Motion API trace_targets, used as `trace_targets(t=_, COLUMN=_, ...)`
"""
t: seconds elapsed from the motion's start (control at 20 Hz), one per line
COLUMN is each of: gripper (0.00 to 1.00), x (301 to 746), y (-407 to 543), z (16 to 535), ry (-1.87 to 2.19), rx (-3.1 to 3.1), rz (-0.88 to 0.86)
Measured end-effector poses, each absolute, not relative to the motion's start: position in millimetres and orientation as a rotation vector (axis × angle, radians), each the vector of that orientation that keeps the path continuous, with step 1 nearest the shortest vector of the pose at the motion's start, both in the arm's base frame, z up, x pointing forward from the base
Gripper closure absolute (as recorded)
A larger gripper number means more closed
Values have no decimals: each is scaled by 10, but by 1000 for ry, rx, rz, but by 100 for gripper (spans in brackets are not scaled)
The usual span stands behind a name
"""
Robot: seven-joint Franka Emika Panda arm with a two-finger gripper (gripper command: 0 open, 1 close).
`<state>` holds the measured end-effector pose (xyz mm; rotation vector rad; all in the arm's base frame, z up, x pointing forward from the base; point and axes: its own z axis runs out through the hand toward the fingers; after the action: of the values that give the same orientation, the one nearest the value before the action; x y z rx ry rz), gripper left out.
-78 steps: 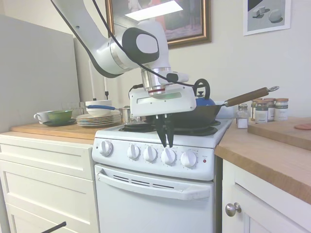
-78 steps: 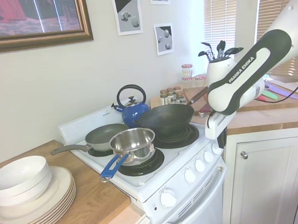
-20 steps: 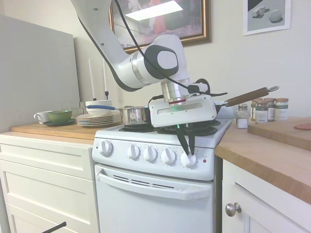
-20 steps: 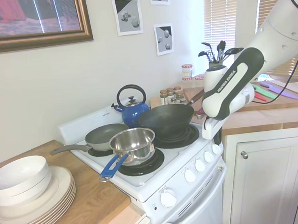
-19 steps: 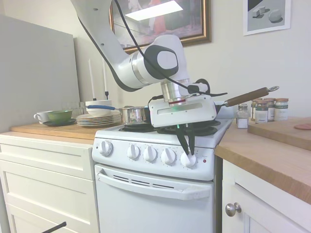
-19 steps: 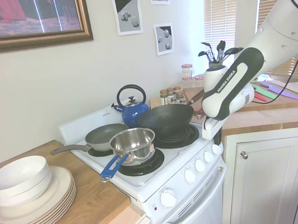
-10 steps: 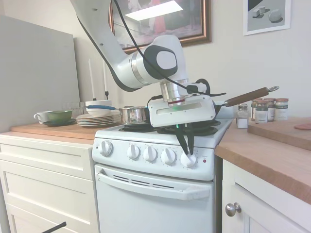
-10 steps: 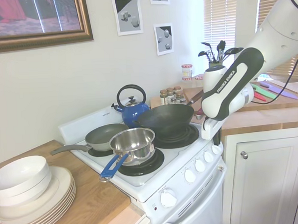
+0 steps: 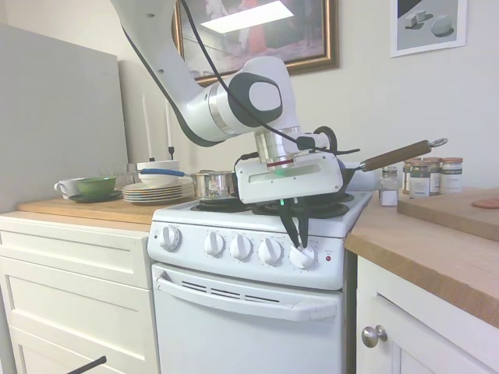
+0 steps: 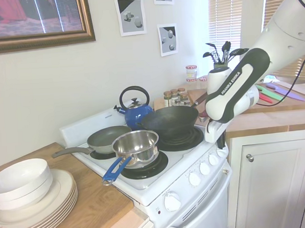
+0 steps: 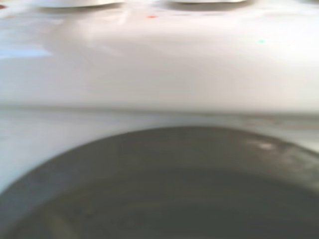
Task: Turn on the stove on the bottom right
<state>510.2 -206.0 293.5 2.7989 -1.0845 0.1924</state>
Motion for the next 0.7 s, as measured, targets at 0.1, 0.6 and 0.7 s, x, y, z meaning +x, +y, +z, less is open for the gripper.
trace_targets(t=0.1, gripper=100, x=5102, y=-2004, z=2908, ry=-1086, rx=2804, rz=185)
trace_targets(t=0.6, gripper=100, x=5078, y=-2014, z=2856, ry=-1141, rx=2814, rz=171)
trace_targets(t=0.7, gripper=100, x=5073, y=-2014, z=2802, ry=-1146, rx=2817, rz=156)
